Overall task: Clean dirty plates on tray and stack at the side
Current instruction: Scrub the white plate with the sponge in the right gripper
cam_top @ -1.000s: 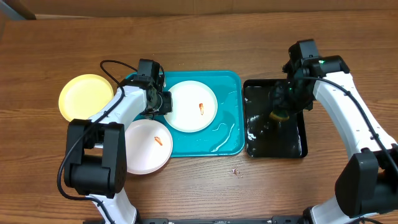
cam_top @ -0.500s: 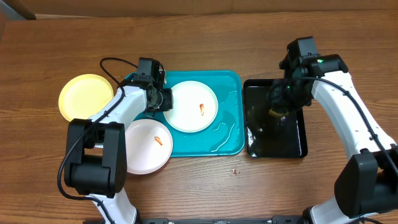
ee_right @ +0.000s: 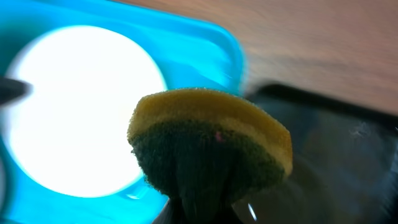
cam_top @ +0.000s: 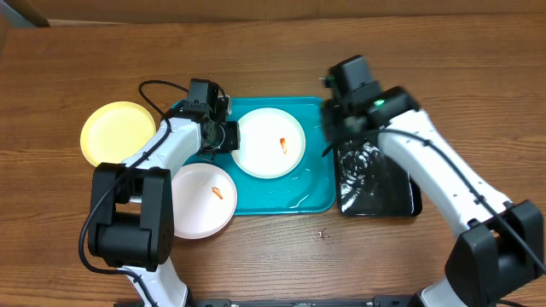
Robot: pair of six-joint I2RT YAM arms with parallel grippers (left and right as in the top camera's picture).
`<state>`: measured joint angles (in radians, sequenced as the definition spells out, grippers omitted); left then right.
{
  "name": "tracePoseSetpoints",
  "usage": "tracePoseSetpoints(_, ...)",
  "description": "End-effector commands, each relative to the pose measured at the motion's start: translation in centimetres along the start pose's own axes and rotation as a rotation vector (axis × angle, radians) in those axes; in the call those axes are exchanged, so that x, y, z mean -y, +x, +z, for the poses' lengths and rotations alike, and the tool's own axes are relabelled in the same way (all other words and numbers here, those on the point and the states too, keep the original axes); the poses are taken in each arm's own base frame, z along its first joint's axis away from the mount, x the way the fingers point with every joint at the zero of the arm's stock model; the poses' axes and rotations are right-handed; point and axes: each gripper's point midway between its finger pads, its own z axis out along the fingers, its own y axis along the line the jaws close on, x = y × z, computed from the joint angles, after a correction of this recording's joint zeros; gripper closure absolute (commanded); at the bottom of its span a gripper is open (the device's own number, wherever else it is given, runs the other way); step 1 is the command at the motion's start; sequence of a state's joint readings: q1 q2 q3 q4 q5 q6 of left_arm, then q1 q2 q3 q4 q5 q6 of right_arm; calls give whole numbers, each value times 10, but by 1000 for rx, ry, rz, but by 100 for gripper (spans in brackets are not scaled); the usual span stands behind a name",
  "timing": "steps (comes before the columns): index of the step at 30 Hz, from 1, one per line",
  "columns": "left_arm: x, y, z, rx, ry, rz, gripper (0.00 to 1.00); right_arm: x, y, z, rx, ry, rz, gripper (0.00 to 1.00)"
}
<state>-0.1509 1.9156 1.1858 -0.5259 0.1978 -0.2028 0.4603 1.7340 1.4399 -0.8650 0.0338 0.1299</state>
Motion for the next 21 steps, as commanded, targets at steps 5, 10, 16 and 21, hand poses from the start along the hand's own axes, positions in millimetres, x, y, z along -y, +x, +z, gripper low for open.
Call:
tracePoseSetpoints(5, 5, 5, 5, -23, 19, 8, 94, -52, -19, 21, 81, -33, -99, 96)
tracePoseSetpoints(10, 5, 5, 5, -24, 19, 8, 94, -62, -7, 62, 31, -27, -123, 96)
tracePoseSetpoints(16, 4, 7, 5, -31, 17, 6, 94, -62, 6, 103, -24, -16, -101, 96)
tracePoseSetpoints(21, 4, 7, 5, -30, 17, 7, 94, -68, 27, 131, -101, -54, -95, 96)
